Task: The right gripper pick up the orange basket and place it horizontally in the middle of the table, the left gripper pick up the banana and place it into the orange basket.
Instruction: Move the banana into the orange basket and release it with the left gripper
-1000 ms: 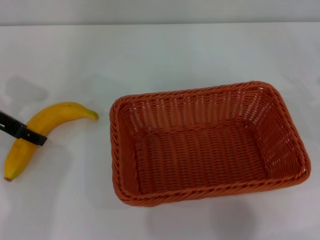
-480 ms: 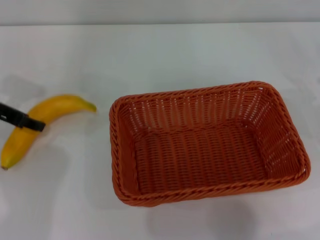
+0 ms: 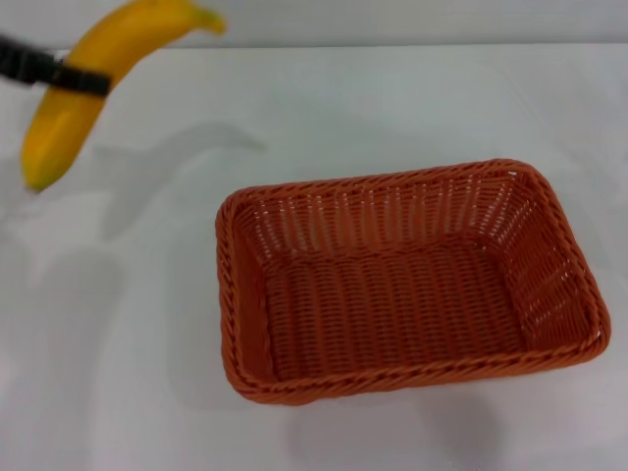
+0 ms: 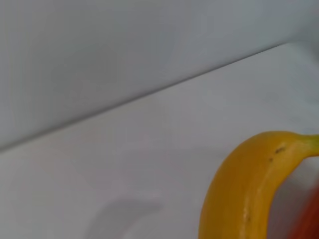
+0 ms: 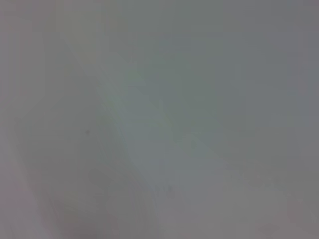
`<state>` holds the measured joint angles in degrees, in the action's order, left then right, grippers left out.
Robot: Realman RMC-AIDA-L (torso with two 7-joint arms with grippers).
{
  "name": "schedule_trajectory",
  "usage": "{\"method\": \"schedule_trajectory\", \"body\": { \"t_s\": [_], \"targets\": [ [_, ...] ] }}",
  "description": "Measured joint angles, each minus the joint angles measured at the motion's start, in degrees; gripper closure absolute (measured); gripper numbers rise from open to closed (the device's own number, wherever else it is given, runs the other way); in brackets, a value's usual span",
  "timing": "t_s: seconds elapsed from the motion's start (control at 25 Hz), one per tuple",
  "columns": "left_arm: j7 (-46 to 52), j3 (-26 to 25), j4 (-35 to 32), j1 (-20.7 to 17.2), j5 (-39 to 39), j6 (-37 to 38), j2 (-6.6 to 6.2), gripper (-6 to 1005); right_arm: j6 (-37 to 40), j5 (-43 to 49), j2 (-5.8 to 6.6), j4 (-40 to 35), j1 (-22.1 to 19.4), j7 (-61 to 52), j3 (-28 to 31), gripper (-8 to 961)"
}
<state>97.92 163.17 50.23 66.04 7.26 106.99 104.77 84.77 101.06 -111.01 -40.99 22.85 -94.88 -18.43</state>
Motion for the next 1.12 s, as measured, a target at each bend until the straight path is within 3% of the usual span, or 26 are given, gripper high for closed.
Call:
{"method": "schedule_trajectory", "body": {
  "t_s": [0.12,0.28,0.44,0.52,0.6,0.68,0.8,1.12],
  "targets": [
    [-0.1,0.0,-0.5,5.5,1.4,2.9,0.23,487,0.0,0.0,0.01,-0.2,0.3,0.3,0.0,161],
    [0.1,0.1,-3.7,13.9,7.1,2.2,3.25,484,0.0,-0.7,0.01,-0.3,1.0,1.7,-0.2,161],
    [1.0,0.0,-5.0,20.5,11.1,-0.6,8.09,480,0.0,-2.3,0.14,-0.2,1.5,4.1,-0.3,162],
    [1.8,0.1,-5.1,24.2,13.9,-3.5,11.66,479,0.0,-2.3,0.17,-0.4,1.6,4.8,-0.3,162],
    [2.8,0.0,-6.1,26.7,16.0,-5.8,13.82,477,-0.1,-2.4,0.33,-0.4,1.7,5.6,-0.3,162],
    [4.6,0.0,-9.2,27.8,16.8,-7.8,14.42,475,-0.3,-2.4,0.53,-0.4,1.8,6.1,-0.4,162],
    [8.2,0.0,-15.9,28.1,16.5,-11.2,14.17,473,-0.4,-2.4,0.79,-0.4,1.9,6.4,-0.2,162],
    [11.2,-0.1,-22.5,27.7,19.9,-17.5,14.22,467,-3.3,-2.4,1.6,-0.5,1.7,7.8,0.0,162]
  ]
}}
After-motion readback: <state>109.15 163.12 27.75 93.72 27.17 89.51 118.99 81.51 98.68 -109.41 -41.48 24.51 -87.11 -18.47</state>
